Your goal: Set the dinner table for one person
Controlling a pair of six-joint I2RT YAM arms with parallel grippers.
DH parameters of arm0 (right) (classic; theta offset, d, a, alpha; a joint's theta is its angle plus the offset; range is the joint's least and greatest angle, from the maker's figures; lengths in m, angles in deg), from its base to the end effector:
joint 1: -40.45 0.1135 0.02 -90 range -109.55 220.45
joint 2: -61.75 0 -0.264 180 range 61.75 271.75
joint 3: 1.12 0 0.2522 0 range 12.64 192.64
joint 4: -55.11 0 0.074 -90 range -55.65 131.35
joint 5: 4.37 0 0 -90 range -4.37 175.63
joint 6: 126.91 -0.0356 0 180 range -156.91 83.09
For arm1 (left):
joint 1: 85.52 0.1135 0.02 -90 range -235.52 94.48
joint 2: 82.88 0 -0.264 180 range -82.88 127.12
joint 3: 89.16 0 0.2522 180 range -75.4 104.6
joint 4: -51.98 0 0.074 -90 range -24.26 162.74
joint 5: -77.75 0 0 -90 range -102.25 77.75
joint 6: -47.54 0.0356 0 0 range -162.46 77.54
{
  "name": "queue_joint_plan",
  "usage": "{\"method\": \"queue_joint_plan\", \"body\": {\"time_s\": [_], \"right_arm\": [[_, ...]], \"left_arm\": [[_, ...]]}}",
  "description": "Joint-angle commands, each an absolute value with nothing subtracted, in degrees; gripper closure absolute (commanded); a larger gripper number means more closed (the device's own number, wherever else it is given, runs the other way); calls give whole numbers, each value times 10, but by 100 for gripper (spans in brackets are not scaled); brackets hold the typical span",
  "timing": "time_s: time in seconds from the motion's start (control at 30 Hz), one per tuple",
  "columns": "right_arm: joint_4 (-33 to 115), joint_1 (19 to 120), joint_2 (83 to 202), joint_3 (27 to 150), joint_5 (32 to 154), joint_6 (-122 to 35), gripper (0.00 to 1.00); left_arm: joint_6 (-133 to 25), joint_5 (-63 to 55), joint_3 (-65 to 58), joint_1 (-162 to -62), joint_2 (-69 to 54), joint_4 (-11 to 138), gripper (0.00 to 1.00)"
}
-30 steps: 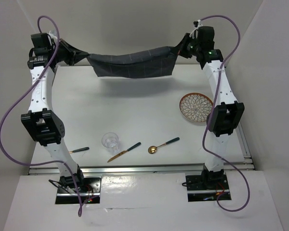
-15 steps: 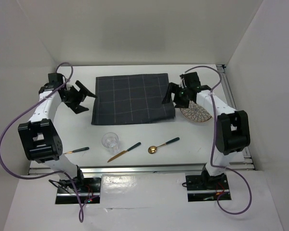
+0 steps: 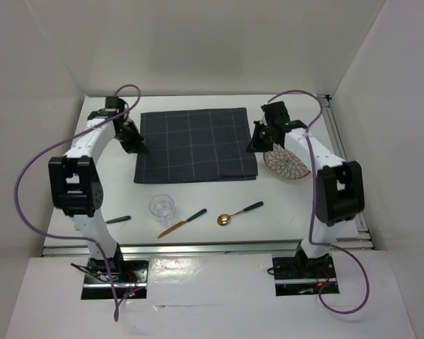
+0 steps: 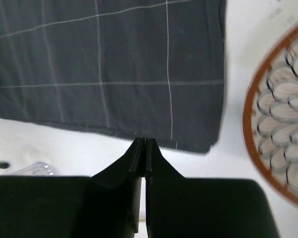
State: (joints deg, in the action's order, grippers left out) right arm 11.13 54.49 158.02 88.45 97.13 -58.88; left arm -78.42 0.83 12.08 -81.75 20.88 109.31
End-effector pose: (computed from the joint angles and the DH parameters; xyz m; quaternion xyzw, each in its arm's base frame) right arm 0.3556 0.0962 0.2623 0.0312 0.9371 0.1932 0.2892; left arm 0.3890 0.0176 0.2649 -0.2981 0.9123 -0.1773 0.2178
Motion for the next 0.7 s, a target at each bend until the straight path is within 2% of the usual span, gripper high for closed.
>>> {"method": "queue_joint_plan", "body": {"time_s": [0.0,0.27,0.5,0.67], "right_arm": [[107,558,1667,949,970,-594,100],[128,564,1757,975,985,-610,100],[154,564,1763,890,963,-635,100],[154,564,1725,829,916,-660,100]], "left_arm": [[-774,-36,152,-842,274,1110,100],[-761,-50,165,-862,344,1099,100],[-756,-62,137,-868,358,1092,100],[-756,-62,93,-868,358,1079,100]]}}
